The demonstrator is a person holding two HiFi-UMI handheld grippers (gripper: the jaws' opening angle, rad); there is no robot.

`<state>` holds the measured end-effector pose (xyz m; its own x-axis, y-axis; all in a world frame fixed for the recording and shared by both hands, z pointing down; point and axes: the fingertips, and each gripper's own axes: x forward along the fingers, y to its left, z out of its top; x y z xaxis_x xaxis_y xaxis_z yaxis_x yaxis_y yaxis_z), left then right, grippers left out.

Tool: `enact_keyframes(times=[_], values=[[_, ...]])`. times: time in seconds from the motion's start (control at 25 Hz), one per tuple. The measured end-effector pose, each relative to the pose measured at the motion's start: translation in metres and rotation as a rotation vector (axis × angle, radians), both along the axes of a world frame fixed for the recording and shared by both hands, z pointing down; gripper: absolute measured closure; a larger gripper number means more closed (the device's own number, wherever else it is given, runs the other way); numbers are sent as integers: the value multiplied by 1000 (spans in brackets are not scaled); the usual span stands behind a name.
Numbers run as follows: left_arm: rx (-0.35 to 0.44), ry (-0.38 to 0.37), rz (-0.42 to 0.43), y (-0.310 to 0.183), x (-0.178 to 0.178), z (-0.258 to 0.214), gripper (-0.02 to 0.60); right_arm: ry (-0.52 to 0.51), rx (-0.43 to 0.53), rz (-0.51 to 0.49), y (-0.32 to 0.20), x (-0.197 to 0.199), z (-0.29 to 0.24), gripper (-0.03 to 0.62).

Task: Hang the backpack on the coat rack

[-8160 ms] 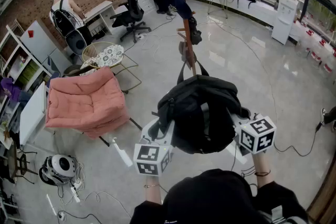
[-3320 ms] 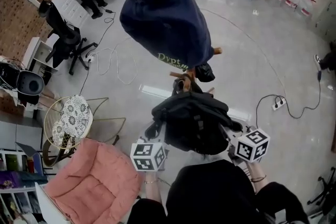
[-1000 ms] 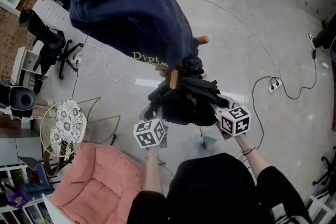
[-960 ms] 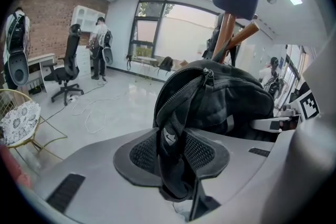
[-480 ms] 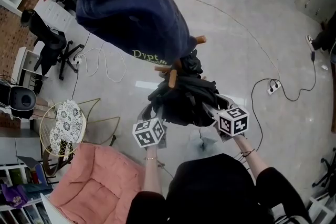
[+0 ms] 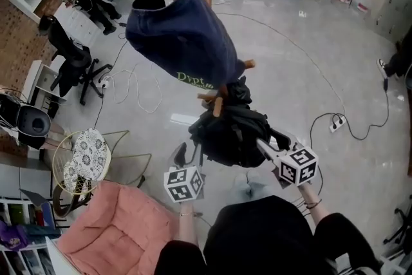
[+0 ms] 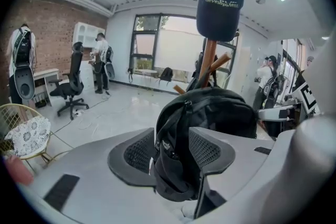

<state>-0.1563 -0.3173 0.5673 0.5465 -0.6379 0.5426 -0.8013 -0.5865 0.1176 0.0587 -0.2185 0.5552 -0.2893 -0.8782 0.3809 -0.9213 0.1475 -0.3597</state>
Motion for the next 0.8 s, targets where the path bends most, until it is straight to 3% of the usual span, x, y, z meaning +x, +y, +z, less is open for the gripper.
enact_keyframes(times=[0.12, 0.28, 0.6, 0.8], values=[[48, -1, -4, 7, -1, -22, 439, -8, 49, 9, 3, 5, -24, 392], [119, 28, 1, 12, 3, -54, 504, -5, 121, 30, 3, 14, -56, 474], [212, 63, 28, 22, 7, -106, 554, 60, 220, 43, 3, 26, -106, 561], [293, 96, 33, 24, 7, -137, 561, 90, 292, 48, 3, 30, -134, 577]])
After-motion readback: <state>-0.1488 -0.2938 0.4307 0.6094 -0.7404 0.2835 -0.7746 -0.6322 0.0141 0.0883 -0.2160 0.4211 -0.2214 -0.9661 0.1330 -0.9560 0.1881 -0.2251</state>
